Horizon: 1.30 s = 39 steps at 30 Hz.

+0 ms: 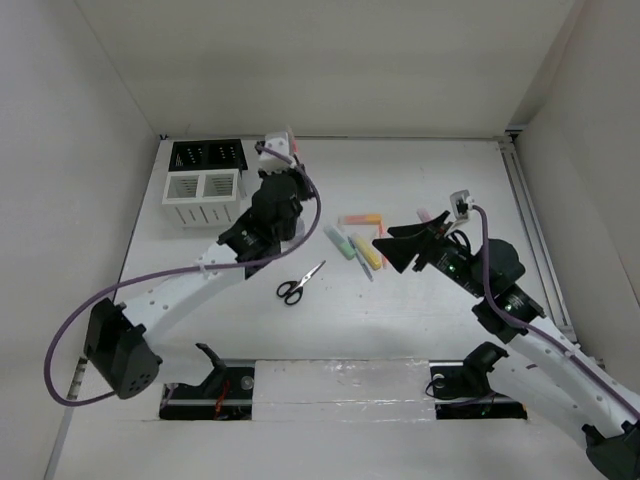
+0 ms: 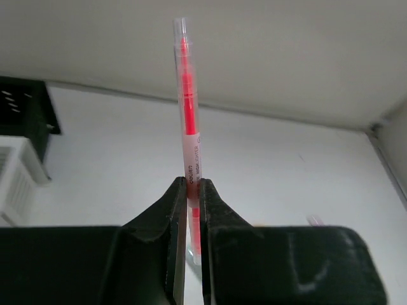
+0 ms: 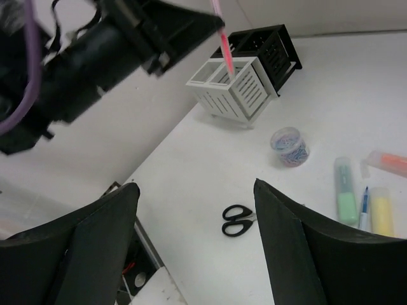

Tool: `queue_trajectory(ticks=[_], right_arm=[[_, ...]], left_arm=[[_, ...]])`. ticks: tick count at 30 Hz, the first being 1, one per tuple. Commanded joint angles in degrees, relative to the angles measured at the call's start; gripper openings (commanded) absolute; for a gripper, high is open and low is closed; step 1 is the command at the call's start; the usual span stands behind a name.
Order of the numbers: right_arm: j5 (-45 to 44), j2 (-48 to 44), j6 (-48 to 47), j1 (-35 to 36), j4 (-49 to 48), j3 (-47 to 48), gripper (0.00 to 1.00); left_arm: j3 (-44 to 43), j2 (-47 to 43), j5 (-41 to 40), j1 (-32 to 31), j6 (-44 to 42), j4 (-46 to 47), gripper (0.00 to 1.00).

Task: Sort the stationery into containers
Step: Place the stationery into the container

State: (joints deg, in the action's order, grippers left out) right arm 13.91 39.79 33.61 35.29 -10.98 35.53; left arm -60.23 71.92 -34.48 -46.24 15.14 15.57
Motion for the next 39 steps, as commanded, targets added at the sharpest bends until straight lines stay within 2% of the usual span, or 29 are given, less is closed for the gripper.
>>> queue_trajectory(ticks=[1,3,4,7,14,20,27,35,39], right_arm=[[-1.78,-1.38,-2.76,-0.65,2.72,-1.77,0.79],[-0.56,-2.09,-3.45,-0.66,2.72,-2.65,0.79],[0.06,-2.87,-3.46,-0.66,2.72,-3.53,0.79],[2.34,-4.28,-4.77,-0.66,2.72,-4.85,0.79],[5.15,-7.10,-6.10,-0.66,3.95,-6.69,0.80],[8.14,-7.10,-6.62,-0.66,3.95,-7.93,0.80],[7.62,-7.10,-6.10,-0.66,3.95,-9.69,0.80],[8.84,-1.21,-6.62,-0.66,3.95,-8.37,0.80],[8.85,-1.21,-6.62,-0.66,3.95,-7.84,0.80]], left_arm=[[-8.04,3.30,-6.13,8.77,0.60,0.51,0.00],[-11.13,6.11,-4.29,14.66,1.12,-0.37,0.00],[-12.53,9.08,-2.71,20.43,1.12,-0.98,0.00],[-18.33,15.24,1.16,29.06,1.12,-0.98,0.00],[-28.53,28.42,3.28,39.02,-6.33,4.82,0.00],[-38.03,37.67,3.37,42.80,-11.35,4.82,0.00],[-36.72,40.49,6.18,47.46,-8.72,6.22,0.00],[-32.85,44.88,6.88,48.52,-8.81,10.26,0.00],[-29.69,45.41,6.88,48.52,-8.20,11.76,0.00]])
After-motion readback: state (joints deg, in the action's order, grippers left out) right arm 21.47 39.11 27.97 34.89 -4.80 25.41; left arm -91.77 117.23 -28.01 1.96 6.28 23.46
